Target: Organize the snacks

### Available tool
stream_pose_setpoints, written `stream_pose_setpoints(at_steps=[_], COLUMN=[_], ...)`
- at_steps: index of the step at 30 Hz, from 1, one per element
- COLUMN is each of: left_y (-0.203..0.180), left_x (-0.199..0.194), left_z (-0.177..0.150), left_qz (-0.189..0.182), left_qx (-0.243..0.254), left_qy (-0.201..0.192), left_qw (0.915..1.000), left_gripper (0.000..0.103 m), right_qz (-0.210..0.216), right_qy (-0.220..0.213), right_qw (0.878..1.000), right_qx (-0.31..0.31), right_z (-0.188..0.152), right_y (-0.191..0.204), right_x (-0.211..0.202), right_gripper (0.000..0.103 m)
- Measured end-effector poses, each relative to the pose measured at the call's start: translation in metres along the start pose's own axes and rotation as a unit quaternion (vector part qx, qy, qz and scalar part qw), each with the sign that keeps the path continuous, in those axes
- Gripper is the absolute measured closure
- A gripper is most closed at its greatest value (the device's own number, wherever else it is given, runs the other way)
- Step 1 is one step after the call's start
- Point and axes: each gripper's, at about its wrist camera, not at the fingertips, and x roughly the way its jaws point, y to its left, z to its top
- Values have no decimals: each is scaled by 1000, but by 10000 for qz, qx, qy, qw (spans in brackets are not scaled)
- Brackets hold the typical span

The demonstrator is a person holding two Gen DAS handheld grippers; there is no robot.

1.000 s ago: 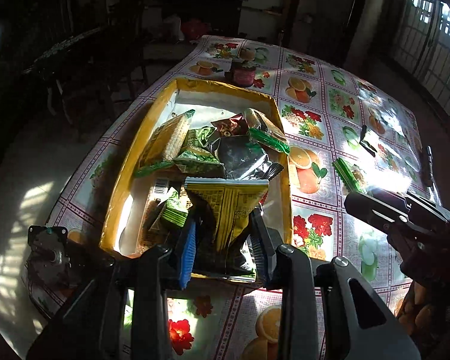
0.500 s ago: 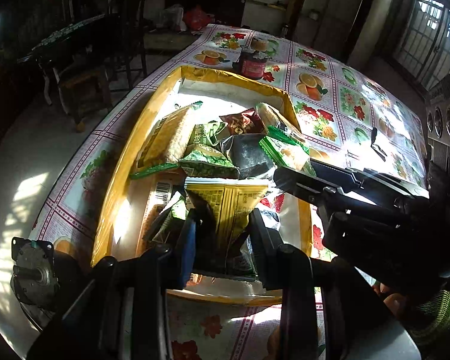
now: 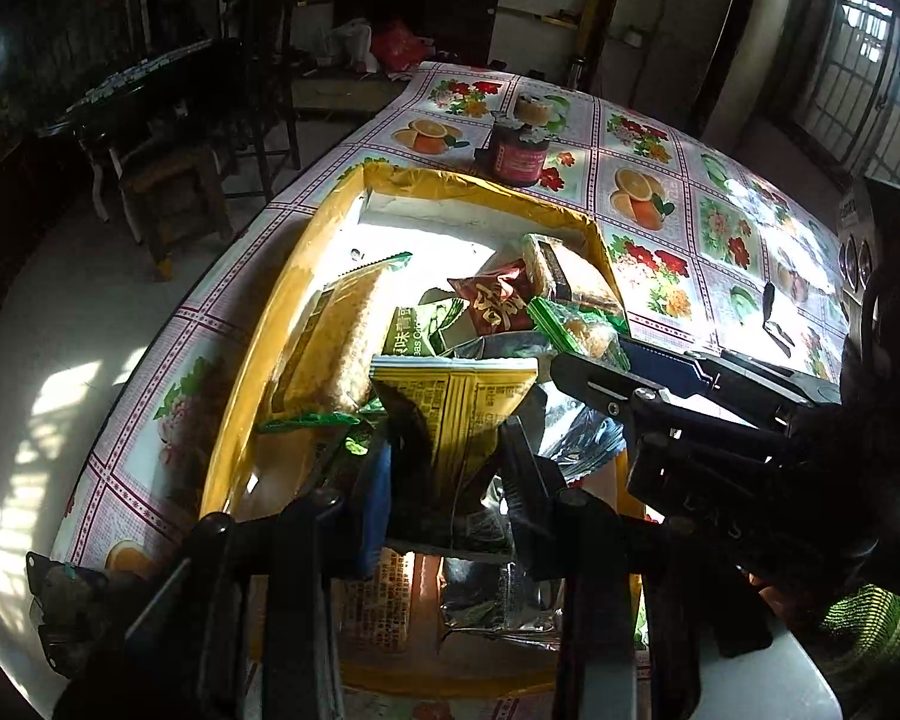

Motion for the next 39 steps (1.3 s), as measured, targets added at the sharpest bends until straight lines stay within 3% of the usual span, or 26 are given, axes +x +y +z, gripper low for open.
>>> stream_pose_setpoints(at_steps=[5,13,18,25,28,35,39], left_y=[6,9,2,-7,-13,-32,-38], left_x=[8,10,-5,-25,-35,-63,-74], left_z=[7,6,-4,-26,-39,-67,-82], left_qz=[40,-203,-173,-241,-229,103,355], left_qx=[-124,-232,-134,-39,24,343,424], left_qy=[15,135,4,-4,-11,-203,-305], left_qw=[9999,9994,9998,9997,9997,9992,9980], left_gripper=[65,44,26,24,23,12,12], right_qz=[49,23,118,274,401,650,846], right_qy=[13,-10,-43,-67,-126,-29,34], right_qw=[10000,9999,9997,9986,9974,9914,9867], right_qx=[-75,-160,-199,-442,-591,-1140,-1389], right_z=[2,-1,-7,-17,-22,-42,-52], right_y=[0,-3,-7,0,3,10,15], right_x=[4,-3,-13,-27,-36,-54,-63], right_gripper=[66,60,56,52,44,37,35])
